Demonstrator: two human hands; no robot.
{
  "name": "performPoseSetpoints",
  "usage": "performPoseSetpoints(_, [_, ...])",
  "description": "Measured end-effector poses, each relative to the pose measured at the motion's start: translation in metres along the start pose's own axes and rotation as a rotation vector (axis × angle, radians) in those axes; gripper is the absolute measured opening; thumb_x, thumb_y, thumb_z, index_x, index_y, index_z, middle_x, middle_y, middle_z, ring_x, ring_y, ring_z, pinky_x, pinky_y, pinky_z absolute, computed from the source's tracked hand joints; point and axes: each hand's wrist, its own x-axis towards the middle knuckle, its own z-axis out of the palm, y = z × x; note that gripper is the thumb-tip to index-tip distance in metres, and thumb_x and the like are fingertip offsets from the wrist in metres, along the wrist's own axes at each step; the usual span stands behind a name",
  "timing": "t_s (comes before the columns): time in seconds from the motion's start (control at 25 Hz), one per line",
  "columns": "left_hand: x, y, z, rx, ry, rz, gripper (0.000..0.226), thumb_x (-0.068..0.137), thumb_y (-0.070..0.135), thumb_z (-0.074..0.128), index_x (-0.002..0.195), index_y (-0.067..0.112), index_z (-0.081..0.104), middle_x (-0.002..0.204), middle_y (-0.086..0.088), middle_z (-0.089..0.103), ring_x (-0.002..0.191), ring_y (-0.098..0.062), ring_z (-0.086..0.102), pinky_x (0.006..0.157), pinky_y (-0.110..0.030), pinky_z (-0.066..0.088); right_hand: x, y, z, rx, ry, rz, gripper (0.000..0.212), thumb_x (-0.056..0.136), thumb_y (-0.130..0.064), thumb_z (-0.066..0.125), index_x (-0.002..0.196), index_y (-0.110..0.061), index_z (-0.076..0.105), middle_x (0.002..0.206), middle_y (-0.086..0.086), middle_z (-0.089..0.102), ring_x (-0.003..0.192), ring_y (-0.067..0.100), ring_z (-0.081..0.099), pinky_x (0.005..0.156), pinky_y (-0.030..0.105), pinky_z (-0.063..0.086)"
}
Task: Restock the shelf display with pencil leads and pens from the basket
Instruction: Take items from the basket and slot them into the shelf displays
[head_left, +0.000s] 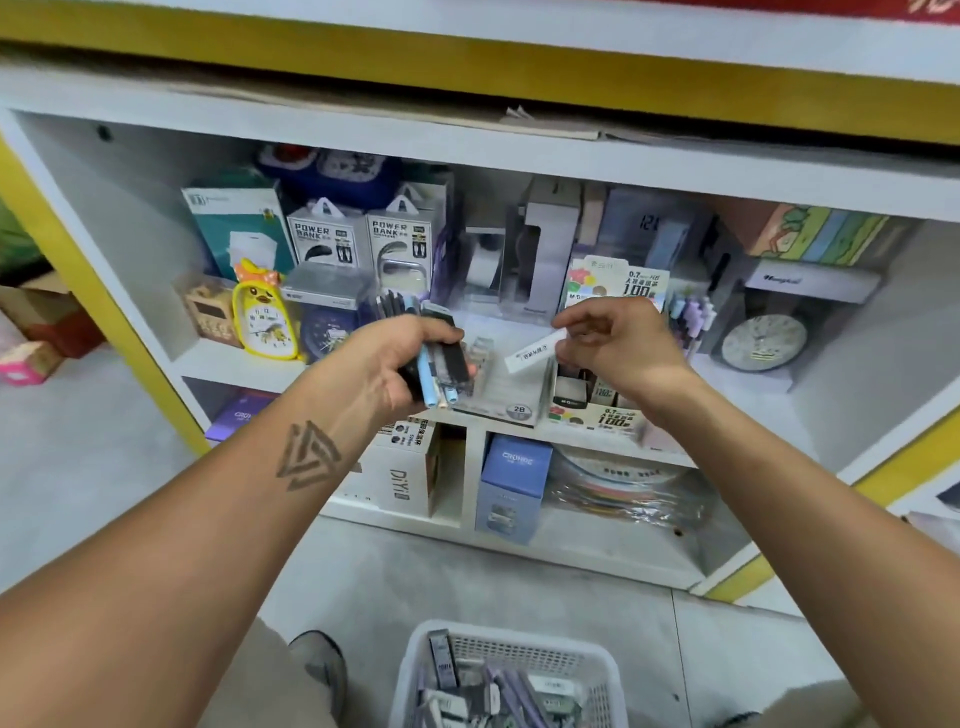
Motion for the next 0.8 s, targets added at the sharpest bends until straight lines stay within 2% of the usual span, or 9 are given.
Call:
performPoseSetpoints(0.04, [0.001,0.000,-0.001,-0.010,0.002,-0.003,0.004,0.093,0.005,0.058,0.091,0.001,0.058,0.060,-0.013,0.066,0.045,-0.022,0.066,0.043,-0.031,0.056,0.004,0.000,0.002,0.005,-0.012,0.007,0.027,0.081,-0.003,0.078,0.087,-0.028,0.074,0.096,0.009,0.074,0.081,0.023,0.072,0.083,0.035,0.061])
performPoseSetpoints(0.16, [0.005,0.002,-0.004,-0.050,0.006,-0.016,0.005,0.093,0.005,0.059,0.095,0.001,0.059,0.069,-0.015,0.067,0.046,-0.023,0.067,0.042,-0.030,0.056,0.014,-0.003,0.008,0.050,-0.046,0.032,0.027,0.082,0.001,0.075,0.090,-0.025,0.075,0.097,0.016,0.074,0.090,0.036,0.071,0.088,0.048,0.059])
performPoseSetpoints(0.32, [0.011,0.004,-0.010,-0.090,0.009,-0.016,0.014,0.092,0.004,0.059,0.106,0.001,0.059,0.083,-0.017,0.067,0.046,-0.023,0.066,0.043,-0.030,0.056,0.024,-0.003,0.012,0.063,-0.059,0.013,0.025,0.083,0.002,0.074,0.096,-0.019,0.075,0.099,0.013,0.073,0.088,0.036,0.073,0.090,0.051,0.057])
performPoseSetpoints(0.44, [0.013,0.003,-0.012,-0.101,0.013,-0.014,0.008,0.092,0.003,0.059,0.099,0.000,0.060,0.074,-0.017,0.068,0.046,-0.023,0.066,0.042,-0.029,0.055,0.030,-0.004,0.009,0.126,-0.045,-0.035,0.010,0.085,-0.007,0.076,0.094,-0.011,0.075,0.087,0.013,0.075,0.079,0.028,0.075,0.084,0.044,0.061])
performPoseSetpoints(0.52, [0.013,0.003,-0.013,-0.097,0.019,-0.018,0.002,0.091,0.002,0.060,0.091,0.000,0.060,0.063,-0.015,0.068,0.046,-0.023,0.066,0.042,-0.029,0.054,0.034,-0.006,0.009,0.119,-0.002,-0.084,0.006,0.086,-0.016,0.077,0.088,-0.011,0.075,0.076,0.009,0.074,0.067,0.021,0.074,0.071,0.031,0.062])
performPoseSetpoints(0.64, [0.014,0.000,-0.014,-0.073,0.036,-0.028,0.005,0.092,0.003,0.060,0.088,0.001,0.060,0.056,-0.013,0.067,0.044,-0.022,0.066,0.039,-0.027,0.052,0.041,-0.005,0.018,0.004,0.106,-0.119,0.008,0.087,-0.019,0.076,0.083,-0.013,0.075,0.062,0.003,0.070,0.053,0.013,0.068,0.055,0.019,0.055])
performPoseSetpoints(0.72, [0.014,-0.001,-0.013,-0.057,0.043,-0.035,0.005,0.092,0.004,0.061,0.088,0.001,0.061,0.056,-0.013,0.068,0.045,-0.022,0.067,0.039,-0.027,0.052,0.045,-0.005,0.025,-0.012,0.153,-0.116,0.006,0.088,-0.015,0.075,0.084,-0.011,0.073,0.062,0.001,0.068,0.050,0.010,0.067,0.055,0.023,0.057])
performPoseSetpoints(0.8, [0.014,-0.001,-0.014,-0.053,0.045,-0.037,0.004,0.091,0.004,0.062,0.091,0.000,0.063,0.058,-0.013,0.069,0.046,-0.022,0.067,0.039,-0.028,0.052,0.050,-0.004,0.031,-0.036,0.191,-0.146,0.004,0.090,-0.013,0.072,0.088,-0.016,0.071,0.069,0.003,0.069,0.053,0.011,0.068,0.063,0.032,0.061])
